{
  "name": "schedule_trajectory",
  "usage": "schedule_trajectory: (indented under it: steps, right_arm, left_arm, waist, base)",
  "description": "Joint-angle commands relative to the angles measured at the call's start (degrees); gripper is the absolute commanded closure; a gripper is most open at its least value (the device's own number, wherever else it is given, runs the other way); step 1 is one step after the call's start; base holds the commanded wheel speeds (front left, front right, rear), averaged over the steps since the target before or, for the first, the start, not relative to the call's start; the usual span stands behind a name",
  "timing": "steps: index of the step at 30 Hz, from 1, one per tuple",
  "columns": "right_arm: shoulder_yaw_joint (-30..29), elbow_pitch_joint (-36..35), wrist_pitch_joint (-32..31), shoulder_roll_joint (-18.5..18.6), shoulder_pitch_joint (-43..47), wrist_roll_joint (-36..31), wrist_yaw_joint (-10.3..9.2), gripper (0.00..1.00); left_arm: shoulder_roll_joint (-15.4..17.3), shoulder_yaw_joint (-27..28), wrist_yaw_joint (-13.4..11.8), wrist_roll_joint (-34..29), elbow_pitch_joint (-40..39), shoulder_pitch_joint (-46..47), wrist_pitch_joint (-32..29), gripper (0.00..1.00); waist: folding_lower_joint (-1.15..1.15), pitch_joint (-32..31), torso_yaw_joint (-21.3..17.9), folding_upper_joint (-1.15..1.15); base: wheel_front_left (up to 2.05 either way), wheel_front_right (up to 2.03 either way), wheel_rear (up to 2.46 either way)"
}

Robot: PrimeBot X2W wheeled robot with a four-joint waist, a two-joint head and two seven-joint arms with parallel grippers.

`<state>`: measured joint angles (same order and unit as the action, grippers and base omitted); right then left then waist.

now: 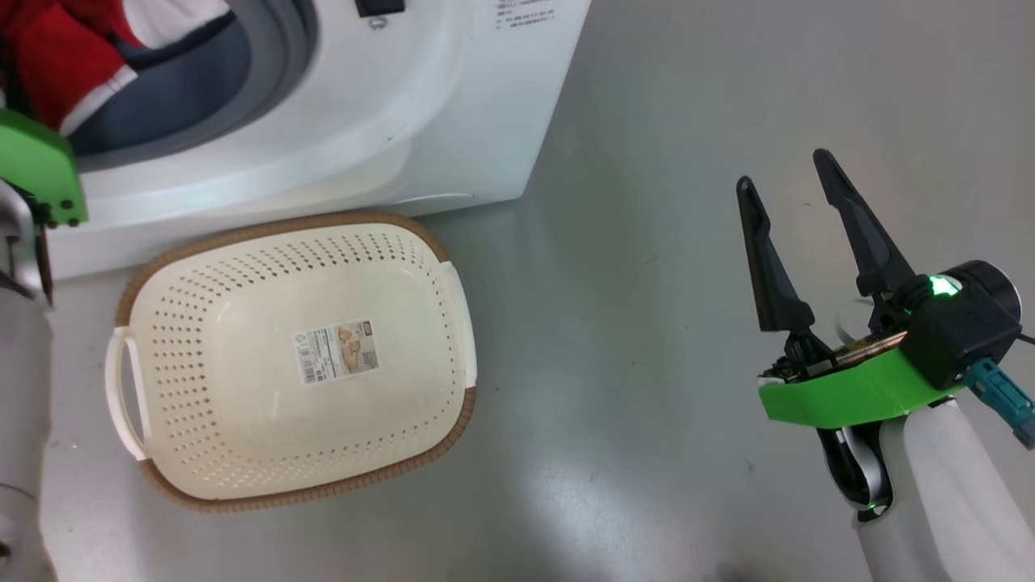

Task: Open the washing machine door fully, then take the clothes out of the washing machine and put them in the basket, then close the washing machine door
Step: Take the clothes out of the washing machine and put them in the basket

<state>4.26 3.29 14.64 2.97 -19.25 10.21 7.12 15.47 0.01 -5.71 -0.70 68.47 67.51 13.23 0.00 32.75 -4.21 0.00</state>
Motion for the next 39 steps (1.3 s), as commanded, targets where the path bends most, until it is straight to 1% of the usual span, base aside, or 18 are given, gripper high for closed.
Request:
schedule_trajectory:
  steps: [1,5,10,11,12,13,20,24,25,31,35,39]
  right_arm:
    - [1.3,-1.4,0.4,-0.1,-0.4,0.4,0.36,0.00]
    - [1.5,-1.4,0.4,-0.1,-1.1,0.7,0.36,0.00]
    - [1.7,-1.4,0.4,-0.1,-1.6,1.0,0.36,0.00]
    - [1.7,-1.4,0.4,-0.1,-1.6,1.1,0.36,0.00]
    - [1.7,-1.3,0.4,-0.1,-1.6,1.2,0.36,0.00]
    - [1.7,-1.3,0.4,-0.1,-1.7,1.3,0.36,0.00]
    - [1.6,-0.9,0.4,-0.1,-1.7,1.6,0.36,0.00]
    - [1.4,-0.7,0.4,-0.1,-1.4,1.7,0.36,0.00]
    - [1.3,-0.7,0.4,-0.1,-1.4,1.7,0.36,0.00]
    - [0.7,-0.6,0.4,-0.1,-0.9,1.5,0.36,0.00]
    - [0.3,-0.4,0.4,-0.1,-0.5,1.2,0.36,0.00]
    - [-0.1,-0.3,0.4,-0.1,0.3,0.8,0.36,0.00]
  left_arm:
    - [4.0,0.4,-0.9,-0.7,0.0,0.9,-0.2,0.00]
    - [5.2,-1.2,-2.1,-2.1,1.6,1.6,-0.6,0.00]
    - [6.1,-2.9,-2.8,-3.2,2.9,2.3,-1.1,0.00]
    - [6.2,-3.1,-2.8,-3.3,3.1,2.4,-1.1,0.33]
    - [6.3,-3.3,-2.9,-3.4,3.2,2.5,-1.0,0.90]
    - [6.4,-3.6,-3.0,-3.5,3.3,2.5,-0.8,1.00]
    - [6.6,-3.9,-2.4,-2.5,2.2,2.8,1.2,1.00]
    - [6.2,-2.6,-0.9,-0.1,0.1,2.1,1.7,1.00]
    - [6.1,-2.0,-0.3,0.8,-0.9,1.9,1.7,1.00]
    - [5.4,-0.7,1.2,3.3,-7.2,-1.1,1.7,1.00]
    - [4.5,0.1,1.7,4.7,-10.8,-3.9,1.8,1.00]
    - [2.5,1.4,1.9,6.5,-16.4,-7.8,1.8,1.00]
  waist:
    - [0.00,0.8,-0.4,0.00]
    - [0.00,1.5,-0.6,0.00]
    - [0.00,2.0,-0.7,0.00]
    - [0.00,2.1,-0.7,0.00]
    - [0.00,2.1,-0.7,0.00]
    - [0.00,2.1,-0.8,0.00]
    - [0.00,1.7,-0.6,0.00]
    - [0.00,0.9,-0.4,0.00]
    - [0.00,0.8,-0.3,0.00]
    - [0.00,-0.5,0.2,0.00]
    - [0.00,-1.8,0.8,0.00]
    - [0.00,-3.5,1.5,0.00]
  base:
    - [0.00,0.00,0.00]
    - [0.00,0.00,0.00]
    - [0.00,0.00,0.00]
    - [0.00,0.00,0.00]
    - [0.00,0.00,0.00]
    - [0.00,0.00,0.00]
    - [0.00,0.00,0.00]
    - [0.00,0.00,0.00]
    - [0.00,0.00,0.00]
    - [0.00,0.00,0.00]
    - [0.00,0.00,0.00]
    - [0.00,0.00,0.00]
